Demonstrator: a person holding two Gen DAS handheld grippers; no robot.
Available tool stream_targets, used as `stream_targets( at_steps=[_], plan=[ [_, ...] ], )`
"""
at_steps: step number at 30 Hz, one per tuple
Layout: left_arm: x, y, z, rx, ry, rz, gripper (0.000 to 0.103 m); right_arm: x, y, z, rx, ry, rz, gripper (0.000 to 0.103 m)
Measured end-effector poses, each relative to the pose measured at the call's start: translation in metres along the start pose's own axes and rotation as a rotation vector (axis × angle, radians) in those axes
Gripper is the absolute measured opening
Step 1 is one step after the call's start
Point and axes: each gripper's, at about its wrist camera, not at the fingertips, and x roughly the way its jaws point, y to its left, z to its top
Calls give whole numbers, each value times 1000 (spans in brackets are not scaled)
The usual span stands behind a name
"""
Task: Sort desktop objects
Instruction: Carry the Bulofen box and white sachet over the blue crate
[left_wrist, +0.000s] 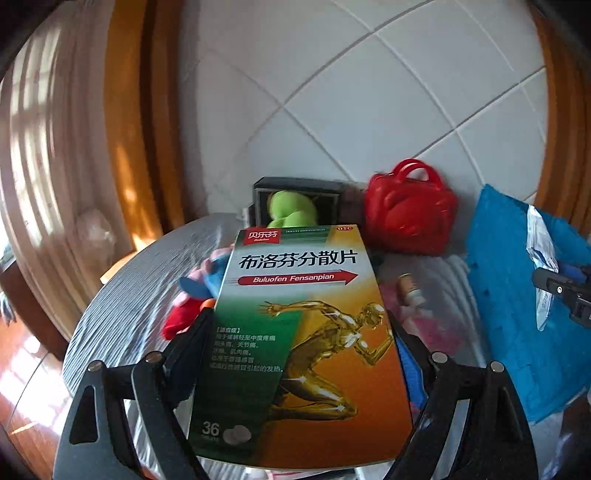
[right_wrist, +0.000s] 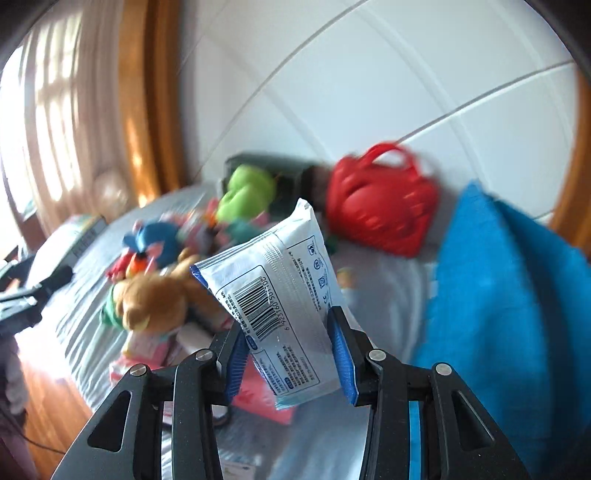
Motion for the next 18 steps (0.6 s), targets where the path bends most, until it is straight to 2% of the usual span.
stream_targets(
  at_steps=[4,9,13,18],
  plan=[
    [-10,-69,25,80,-47,-148,86,-52,-45,9,27,-73,-116,41],
    [-14,-159,53,162,-62,-323,86,-89,-108,7,73,-80,-259,41],
    [-8,-228,75,216,-13,-442,86,-101,-168,-3,119,-19,-346,41],
    [9,-320,96,283,84,-532,86,-93,-242,-15,160,106,-409,42]
  ],
)
